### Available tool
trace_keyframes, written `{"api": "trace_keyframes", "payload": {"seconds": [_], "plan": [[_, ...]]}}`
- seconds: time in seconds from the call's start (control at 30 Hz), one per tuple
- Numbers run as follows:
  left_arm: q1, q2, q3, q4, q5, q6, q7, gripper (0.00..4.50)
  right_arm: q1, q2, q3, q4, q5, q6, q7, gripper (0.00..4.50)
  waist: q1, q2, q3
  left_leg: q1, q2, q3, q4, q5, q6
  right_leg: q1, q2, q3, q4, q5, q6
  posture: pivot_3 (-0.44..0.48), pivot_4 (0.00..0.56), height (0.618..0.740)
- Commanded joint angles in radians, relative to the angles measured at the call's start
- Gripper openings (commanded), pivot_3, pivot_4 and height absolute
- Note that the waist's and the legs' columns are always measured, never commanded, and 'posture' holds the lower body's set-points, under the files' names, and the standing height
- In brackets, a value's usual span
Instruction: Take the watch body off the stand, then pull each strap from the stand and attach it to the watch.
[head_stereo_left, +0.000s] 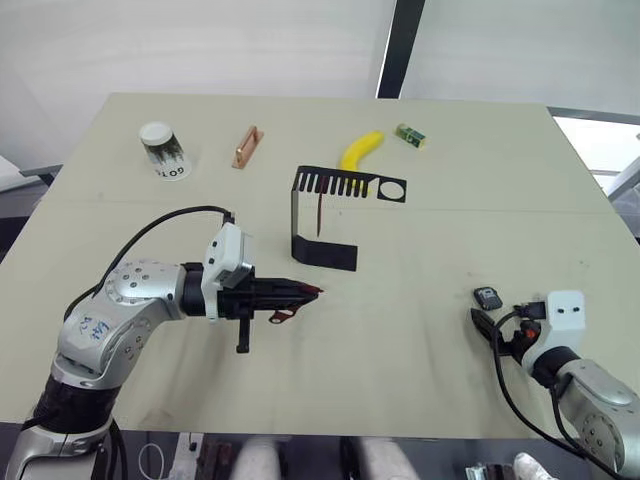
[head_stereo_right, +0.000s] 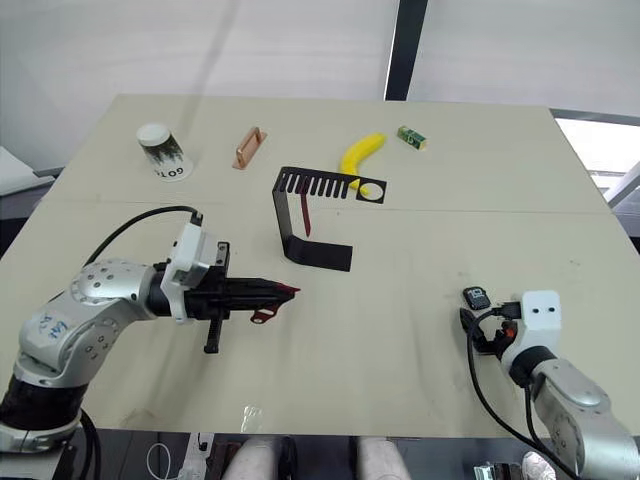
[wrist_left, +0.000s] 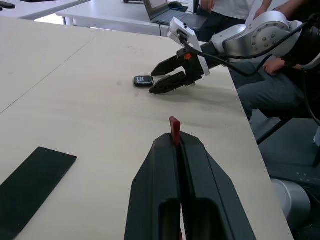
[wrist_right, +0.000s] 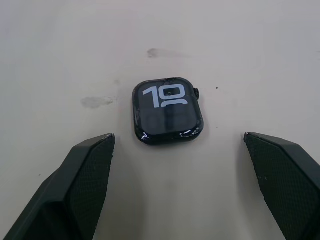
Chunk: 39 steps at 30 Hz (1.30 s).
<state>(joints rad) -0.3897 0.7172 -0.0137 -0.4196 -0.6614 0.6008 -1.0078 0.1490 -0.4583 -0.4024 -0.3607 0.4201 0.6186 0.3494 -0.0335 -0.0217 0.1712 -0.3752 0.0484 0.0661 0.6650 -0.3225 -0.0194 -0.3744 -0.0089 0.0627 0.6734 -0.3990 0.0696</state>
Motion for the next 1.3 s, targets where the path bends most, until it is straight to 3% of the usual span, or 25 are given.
{"api": "trace_keyframes", "payload": {"seconds": [0.03, 0.5, 0.8, 0.97, 1.3], "plan": [[-0.018, -0.007, -0.002, -0.005, -0.003, -0.014, -0.011, 0.0, -0.009, 0.004, -0.032, 0.076, 0.024, -0.049, 0.045, 4.39, -0.001, 0.0, 0.0, 0.0, 0.0, 0.0, 0.0, 0.0, 0.0, 0.0, 0.0, 0.0, 0.0, 0.0, 0.0, 0.0, 0.15, 0.74], [-0.024, -0.01, 0.002, -0.014, -0.006, -0.002, 0.001, 0.0, -0.048, -0.024, 0.05, 0.124, -0.026, -0.142, 0.098, 4.39, -0.007, 0.0, 0.0, 0.002, 0.0, 0.0, 0.001, 0.0, 0.0, 0.001, 0.0, 0.0, 0.001, 0.0, 0.0, 0.0, 0.15, 0.74], [-0.025, -0.011, 0.0, -0.012, -0.004, -0.004, 0.002, 0.0, -0.075, -0.009, 0.063, 0.117, -0.026, -0.088, 0.065, 4.39, -0.012, 0.0, 0.0, 0.002, 0.0, 0.0, 0.001, 0.0, 0.0, 0.001, 0.0, 0.0, 0.001, 0.0, 0.0, 0.0, 0.15, 0.74], [-0.025, -0.011, 0.0, -0.013, -0.004, -0.003, 0.003, 0.0, -0.076, -0.012, 0.057, 0.11, -0.031, -0.063, 0.055, 2.86, -0.015, 0.0, 0.0, 0.002, 0.001, 0.0, 0.0, 0.0, 0.0, 0.001, 0.0, 0.0, 0.002, 0.0, 0.0, 0.0, 0.15, 0.74], [-0.022, -0.012, -0.001, -0.01, -0.001, -0.008, 0.002, 0.0, -0.085, -0.018, 0.046, 0.102, -0.034, -0.038, 0.041, 2.86, -0.016, 0.0, 0.0, 0.002, 0.0, 0.0, 0.0, 0.0, 0.0, 0.001, 0.0, 0.0, 0.002, 0.0, 0.0, 0.0, 0.15, 0.74]]}}
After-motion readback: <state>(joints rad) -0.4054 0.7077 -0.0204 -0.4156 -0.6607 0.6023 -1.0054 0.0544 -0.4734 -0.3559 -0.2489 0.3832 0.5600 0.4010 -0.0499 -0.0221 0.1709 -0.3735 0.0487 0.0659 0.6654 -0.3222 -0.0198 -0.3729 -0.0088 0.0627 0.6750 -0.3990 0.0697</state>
